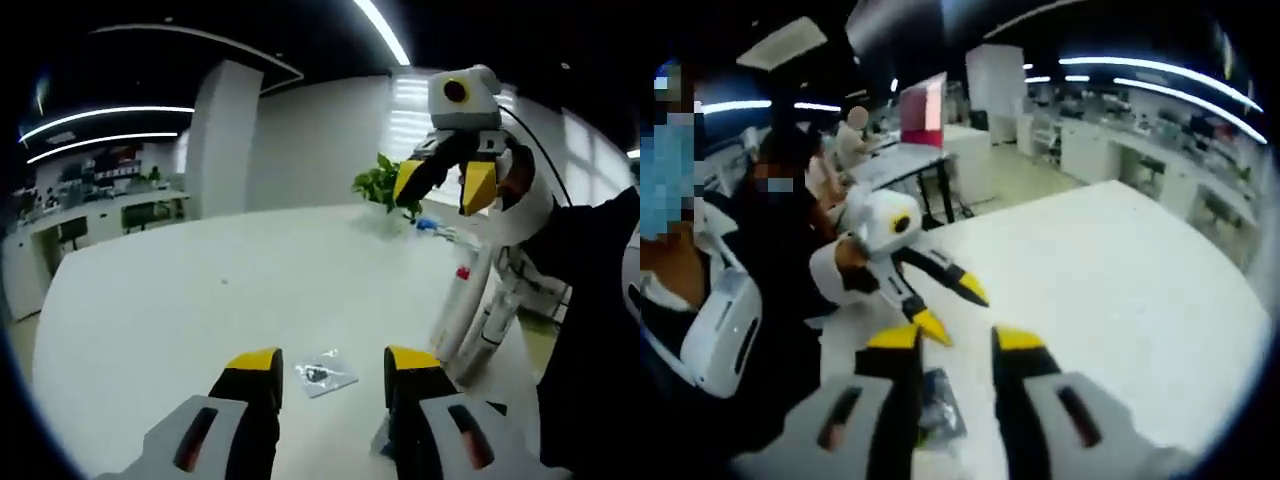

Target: Arrange the skincare products in the storage area until every visible bottle or jar stands upright without overlapping.

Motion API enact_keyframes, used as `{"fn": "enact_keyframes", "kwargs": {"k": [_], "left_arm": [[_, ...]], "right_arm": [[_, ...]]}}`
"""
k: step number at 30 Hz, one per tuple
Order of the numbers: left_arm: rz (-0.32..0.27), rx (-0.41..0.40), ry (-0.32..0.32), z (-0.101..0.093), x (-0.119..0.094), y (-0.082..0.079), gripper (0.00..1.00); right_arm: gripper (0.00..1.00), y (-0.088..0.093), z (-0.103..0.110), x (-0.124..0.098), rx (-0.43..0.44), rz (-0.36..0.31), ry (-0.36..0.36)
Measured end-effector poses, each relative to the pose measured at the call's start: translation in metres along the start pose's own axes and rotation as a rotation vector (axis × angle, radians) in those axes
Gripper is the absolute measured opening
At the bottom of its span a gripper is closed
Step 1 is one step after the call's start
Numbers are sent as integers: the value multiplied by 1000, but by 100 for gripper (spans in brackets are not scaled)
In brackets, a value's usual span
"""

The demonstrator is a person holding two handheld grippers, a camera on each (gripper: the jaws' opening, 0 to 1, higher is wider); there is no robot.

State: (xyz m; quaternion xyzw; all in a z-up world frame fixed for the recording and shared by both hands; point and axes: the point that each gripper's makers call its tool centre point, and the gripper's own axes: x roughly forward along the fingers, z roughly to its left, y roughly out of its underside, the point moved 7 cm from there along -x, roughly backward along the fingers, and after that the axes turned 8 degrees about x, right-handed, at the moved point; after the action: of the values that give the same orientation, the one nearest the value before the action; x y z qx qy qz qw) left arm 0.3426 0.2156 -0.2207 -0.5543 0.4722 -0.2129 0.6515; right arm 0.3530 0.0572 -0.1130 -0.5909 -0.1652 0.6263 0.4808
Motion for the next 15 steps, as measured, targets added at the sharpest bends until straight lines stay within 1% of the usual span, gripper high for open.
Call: {"fn": "enact_keyframes", "kwargs": {"k": [2, 4, 5, 7, 10, 12, 15], "left_arm": [[15, -3, 15, -1, 5, 4, 41], [30, -5, 26, -1, 11, 9, 41], [42, -8, 29, 0, 14, 11, 40], [63, 0, 26, 0, 19, 15, 37], [84, -4, 43, 0, 28, 20, 33], [91, -12, 54, 1, 33, 22, 31], [109, -10, 50, 5, 40, 27, 31]], "right_arm": [[28, 4, -10, 4, 12, 30, -4], [32, 11, -19, 8, 9, 76, -11], [34, 15, -25, 11, 23, 100, -3], [35, 19, -32, 16, 36, 112, 1], [35, 25, -41, 23, 81, 127, -20], [35, 28, -47, 27, 92, 146, -14], [36, 32, -54, 34, 120, 178, -11]]}}
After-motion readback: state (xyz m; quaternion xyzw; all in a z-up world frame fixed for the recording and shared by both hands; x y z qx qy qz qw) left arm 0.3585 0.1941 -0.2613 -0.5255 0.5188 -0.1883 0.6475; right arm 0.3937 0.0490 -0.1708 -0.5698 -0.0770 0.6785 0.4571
